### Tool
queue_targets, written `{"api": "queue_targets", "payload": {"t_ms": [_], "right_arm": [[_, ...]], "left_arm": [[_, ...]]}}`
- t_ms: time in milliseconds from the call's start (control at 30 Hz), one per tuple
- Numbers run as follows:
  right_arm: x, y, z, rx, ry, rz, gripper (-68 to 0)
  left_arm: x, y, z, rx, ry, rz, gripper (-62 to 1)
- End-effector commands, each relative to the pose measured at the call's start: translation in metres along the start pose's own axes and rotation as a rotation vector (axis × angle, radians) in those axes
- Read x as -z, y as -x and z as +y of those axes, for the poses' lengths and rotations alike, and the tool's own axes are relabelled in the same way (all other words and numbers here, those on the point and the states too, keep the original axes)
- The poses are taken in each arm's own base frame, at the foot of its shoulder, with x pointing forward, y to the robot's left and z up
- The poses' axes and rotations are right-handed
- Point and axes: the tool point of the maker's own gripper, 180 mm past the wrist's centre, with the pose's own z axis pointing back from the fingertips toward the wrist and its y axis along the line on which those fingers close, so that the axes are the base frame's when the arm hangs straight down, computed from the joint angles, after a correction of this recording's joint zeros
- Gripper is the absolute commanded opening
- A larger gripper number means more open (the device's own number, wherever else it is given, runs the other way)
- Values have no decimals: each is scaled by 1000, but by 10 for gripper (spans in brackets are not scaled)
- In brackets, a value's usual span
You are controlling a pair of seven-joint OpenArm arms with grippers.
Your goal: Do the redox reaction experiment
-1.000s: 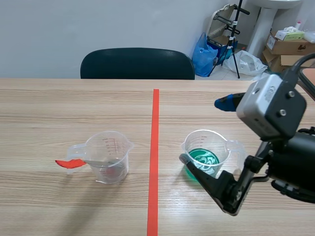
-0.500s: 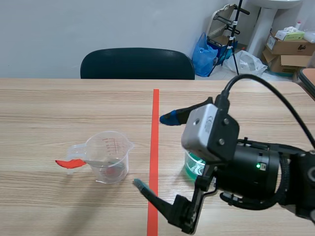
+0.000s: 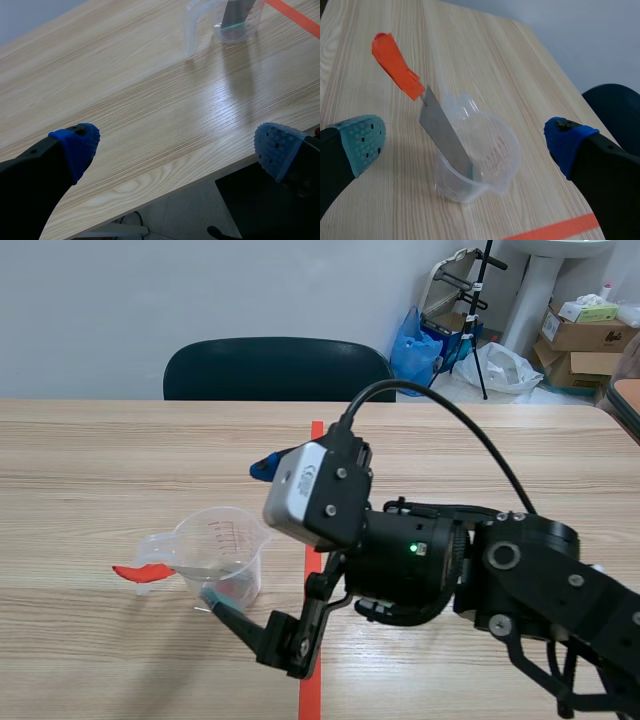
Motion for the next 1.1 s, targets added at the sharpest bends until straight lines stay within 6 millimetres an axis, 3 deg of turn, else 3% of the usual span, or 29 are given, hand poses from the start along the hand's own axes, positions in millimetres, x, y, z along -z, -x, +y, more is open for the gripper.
{"api": "queue_targets", "payload": {"t_ms": [0, 500, 900, 933, 1067], "right_arm": [[5, -11, -5, -6, 6, -42, 4], [45, -24, 10, -14, -46, -89, 4], [50, -25, -3, -43, 27, -78, 4], [50, -25, -3, -43, 28, -78, -8], [49, -24, -7, -52, 48, -77, -233]], "left_arm": [[3, -10, 0, -8, -4, -41, 14], [3, -10, 0, -8, -4, -37, 14], [3, -10, 0, -8, -4, -37, 14], [3, -10, 0, -8, -4, -37, 14], [3, -9, 0, -8, -4, -37, 14]]}}
